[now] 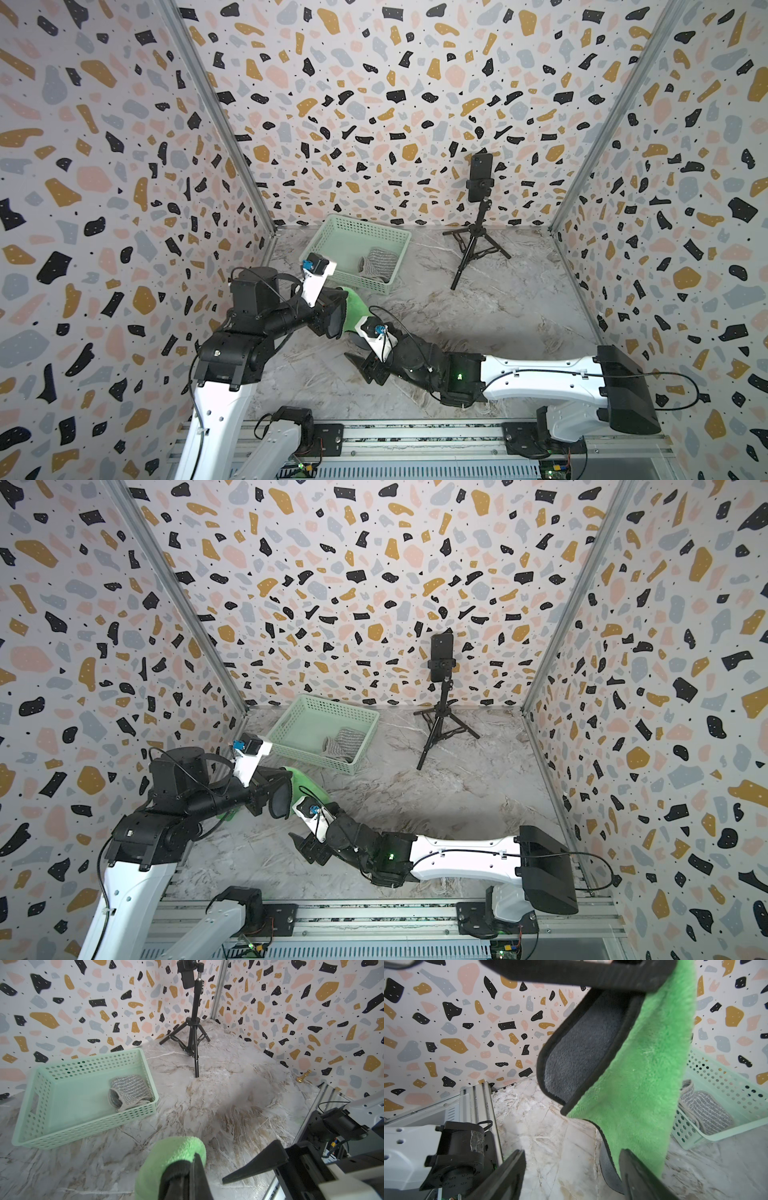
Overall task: Fold the square dishcloth
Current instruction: Place the cleaning item at the center of the board.
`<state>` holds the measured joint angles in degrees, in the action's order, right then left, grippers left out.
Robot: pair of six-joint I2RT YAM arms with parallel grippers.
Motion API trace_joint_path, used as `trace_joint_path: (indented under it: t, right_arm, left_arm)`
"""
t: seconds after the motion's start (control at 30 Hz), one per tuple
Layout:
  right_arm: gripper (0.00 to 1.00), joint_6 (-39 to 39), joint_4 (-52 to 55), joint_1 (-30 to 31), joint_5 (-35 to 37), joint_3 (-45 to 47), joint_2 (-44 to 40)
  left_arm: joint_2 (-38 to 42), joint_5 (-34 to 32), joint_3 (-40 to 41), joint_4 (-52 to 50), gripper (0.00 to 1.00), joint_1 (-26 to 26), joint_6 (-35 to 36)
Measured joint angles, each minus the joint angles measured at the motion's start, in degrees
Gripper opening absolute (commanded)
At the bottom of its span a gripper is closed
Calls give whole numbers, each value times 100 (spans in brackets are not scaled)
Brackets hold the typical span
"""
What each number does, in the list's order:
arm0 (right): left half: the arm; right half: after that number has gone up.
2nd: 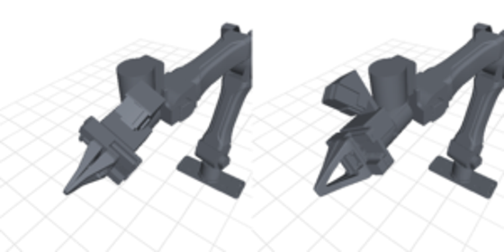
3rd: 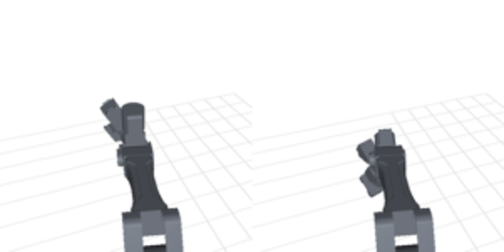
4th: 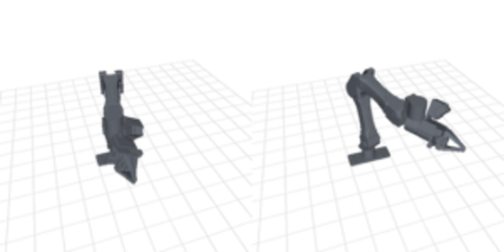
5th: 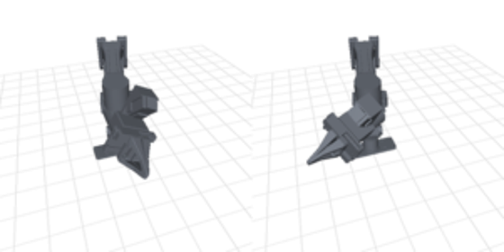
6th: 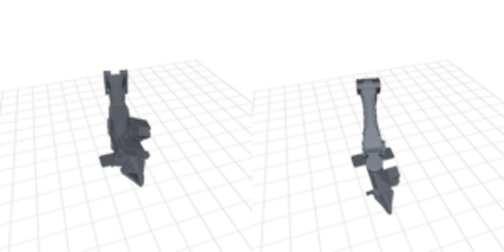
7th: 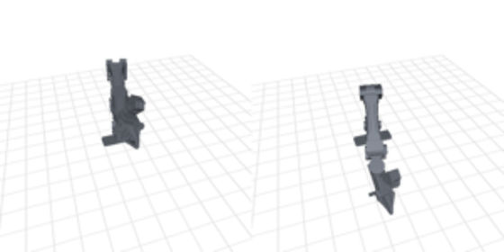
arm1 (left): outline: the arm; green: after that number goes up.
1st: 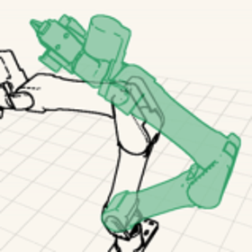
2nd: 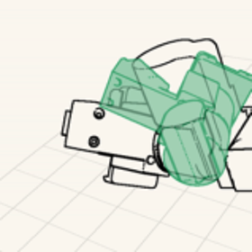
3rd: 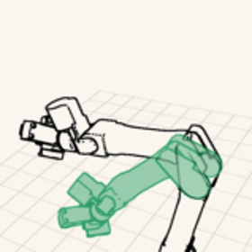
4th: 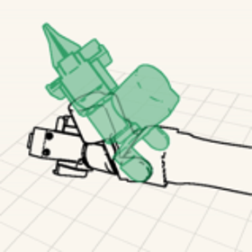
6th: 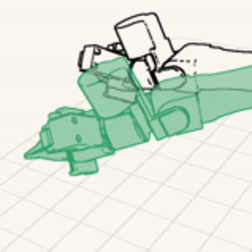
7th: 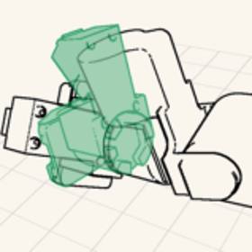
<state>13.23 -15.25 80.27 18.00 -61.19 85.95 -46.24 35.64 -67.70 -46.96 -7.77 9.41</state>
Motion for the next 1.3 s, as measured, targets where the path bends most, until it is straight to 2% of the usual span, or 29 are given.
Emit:
trace_joint_path:
  t: [0.13, 0.3, 0.47, 0.53, 0.57, 0.67, 0.7, 0.83, 0.93, 0.97, 1.03, 1.1, 1.2, 1.3]
  right_arm:
    - [69, 243, 48, 0, -9, -195, 225]
    - [53, 586, 162, 0, 358, -645, 555]
    - [52, 750, 164, 0, 852, -693, 713]
    - [48, 778, 166, 0, 1005, -693, 787]
    - [43, 793, 175, 0, 1067, -693, 813]
    - [8, 767, 214, 0, 1215, -691, 846]
    - [0, 789, 221, 0, 1244, -691, 839]
    - [0, 787, 295, 0, 1340, -527, 621]
    - [0, 772, 468, 0, 1403, -118, 98]
    - [0, 772, 527, 0, 1419, -26, -61]
    - [0, 776, 693, 0, 1427, 94, -378]
    - [0, 778, 887, 0, 1434, 111, -627]
    - [0, 778, 1235, 4, 1445, 79, -876]
    - [0, 778, 1690, 4, 1460, -74, -942]
  left_arm:
    - [72, 61, 149, -31, 0, -37, 2]
    - [136, 164, 297, -144, 0, -68, 7]
    - [247, 289, 308, -275, 0, -72, 37]
    - [317, 313, 310, -289, 0, -72, 50]
    - [343, 321, 310, -299, 0, -72, 59]
    - [413, 343, 310, -341, 0, -72, 103]
    - [424, 345, 308, -356, 0, -72, 120]
    - [428, 297, 356, -382, 0, -74, 214]
    - [428, 208, 516, -363, 0, -79, 358]
    - [428, 153, 595, -348, 4, -79, 415]
    - [415, 87, 767, -313, 23, -79, 573]
    - [374, 35, 938, -299, 36, -107, 782]
    - [267, 35, 1132, -319, 44, -107, 1073]
    - [173, 138, 1377, -330, 47, -157, 1342]
